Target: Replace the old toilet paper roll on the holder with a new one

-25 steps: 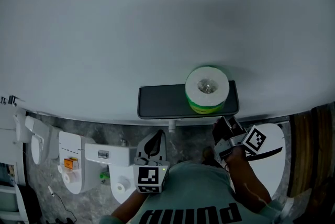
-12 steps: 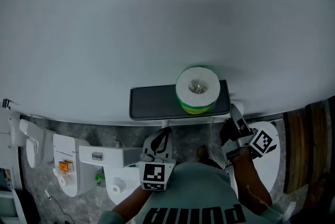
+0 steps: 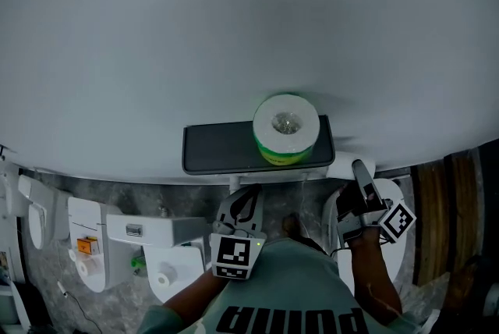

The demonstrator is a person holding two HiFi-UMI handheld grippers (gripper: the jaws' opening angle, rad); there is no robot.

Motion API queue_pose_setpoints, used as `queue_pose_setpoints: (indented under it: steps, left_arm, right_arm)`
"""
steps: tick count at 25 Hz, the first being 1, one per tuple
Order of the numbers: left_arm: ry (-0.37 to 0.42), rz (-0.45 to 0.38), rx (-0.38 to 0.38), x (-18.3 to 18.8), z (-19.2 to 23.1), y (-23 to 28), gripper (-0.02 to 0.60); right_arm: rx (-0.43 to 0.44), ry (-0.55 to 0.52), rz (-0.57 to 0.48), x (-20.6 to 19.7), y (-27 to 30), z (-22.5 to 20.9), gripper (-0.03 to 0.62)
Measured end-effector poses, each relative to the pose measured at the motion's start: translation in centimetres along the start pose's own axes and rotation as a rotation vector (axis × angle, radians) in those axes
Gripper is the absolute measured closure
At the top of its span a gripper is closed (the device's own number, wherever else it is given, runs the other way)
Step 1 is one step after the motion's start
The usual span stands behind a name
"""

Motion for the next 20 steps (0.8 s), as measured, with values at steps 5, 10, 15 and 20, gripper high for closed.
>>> queue_pose_setpoints:
  steps: [5, 10, 15, 20]
  left_arm:
    - [0.019, -0.015, -0.036, 0.5, -0.3, -0.2, 0.577]
    - [0.025, -0.035, -0.049, 0.8, 0.3, -1.4, 0.577]
    - [0.021, -0.059, -0.035, 1.0, 1.6, -3.5, 0.577]
    - [-0.004, -0.076, 0.016, 0.5, 4.0, -6.0, 0.577]
  right_arm:
    - [0.013, -0.089, -0.030, 0.2, -2.0, 2.4, 0.385]
    - [0.063, -0.181, -0.047, -0.4, -3.0, 6.1, 0.385]
    - [0.126, -0.299, -0.020, -1.6, -2.7, 10.6, 0.385]
    - [0.202, -0.389, 0.048, -4.1, -0.9, 14.3, 0.385]
Point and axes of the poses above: the fingertips, and each gripper's own axes: y forward along the fingers, z to its left, x out of its top, the point moved 9 cm from there along -y, backward along the fingers, and after that the axes turned 7 degrees about -y, right-handed, at the moved point
